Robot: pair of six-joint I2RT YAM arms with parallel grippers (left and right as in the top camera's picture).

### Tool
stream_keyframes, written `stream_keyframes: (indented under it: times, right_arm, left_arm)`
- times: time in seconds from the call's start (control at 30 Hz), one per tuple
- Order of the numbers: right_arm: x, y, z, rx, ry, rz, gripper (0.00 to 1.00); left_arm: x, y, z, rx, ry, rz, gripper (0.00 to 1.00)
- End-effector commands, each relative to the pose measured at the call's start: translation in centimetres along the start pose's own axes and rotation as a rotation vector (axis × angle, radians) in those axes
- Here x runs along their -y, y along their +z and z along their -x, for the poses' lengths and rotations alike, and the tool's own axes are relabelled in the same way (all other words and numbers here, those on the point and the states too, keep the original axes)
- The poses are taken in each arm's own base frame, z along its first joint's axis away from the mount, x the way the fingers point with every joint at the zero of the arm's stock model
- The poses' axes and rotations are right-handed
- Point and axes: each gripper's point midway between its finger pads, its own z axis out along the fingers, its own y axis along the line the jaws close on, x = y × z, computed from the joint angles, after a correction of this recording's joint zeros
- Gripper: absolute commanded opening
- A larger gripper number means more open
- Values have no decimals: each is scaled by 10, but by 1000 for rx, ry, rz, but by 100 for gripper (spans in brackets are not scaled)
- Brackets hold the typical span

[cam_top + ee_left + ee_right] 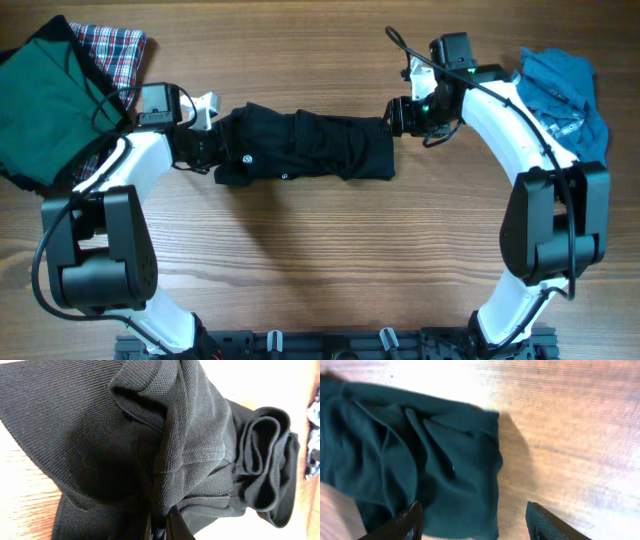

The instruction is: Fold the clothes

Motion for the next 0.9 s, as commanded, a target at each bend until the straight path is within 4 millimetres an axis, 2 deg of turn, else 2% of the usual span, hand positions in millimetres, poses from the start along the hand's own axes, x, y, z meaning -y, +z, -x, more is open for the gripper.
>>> stream_keyframes:
  times: [0.0, 0.07, 0.1, 0.13, 0.17, 0.2, 0.33, 0.47, 0.6, 0.7, 0.87]
  right_arm:
    - [-16, -13, 2, 8, -10, 66, 65]
    - [-20, -10, -3, -7, -28, 64, 64]
    - [-21, -9, -3, -7, -34, 55, 51]
    - [-23, -9, -2, -4, -38, 57, 27]
    - [-24, -8, -1, 1, -40, 57, 8]
    - [-26, -8, 0, 3, -41, 59, 4]
    - [-39, -4, -1, 2, -72, 67, 4]
    - [-53, 4, -4, -6, -105, 77, 4]
    - [-67, 24, -13, -55, -104, 109, 4]
    - [-79, 38, -14, -73, -91, 178, 4]
    - [-81, 47, -18, -96, -80, 212, 4]
  left_arm:
    - [9, -25, 26, 99, 56, 51, 4]
    - [22, -40, 37, 143, 85, 46, 4]
    - [30, -50, 44, 171, 102, 41, 4]
    - [37, -58, 49, 192, 117, 36, 4]
    - [44, -66, 52, 211, 132, 32, 4]
    - [50, -71, 55, 224, 144, 28, 4]
    - [78, -86, 54, 259, 204, 2, 4]
    - [109, -71, 41, 229, 283, -22, 4]
    - [124, -55, 33, 229, 350, 48, 4]
    - [139, -47, 27, 223, 402, 38, 4]
    - [146, -47, 29, 240, 425, 24, 4]
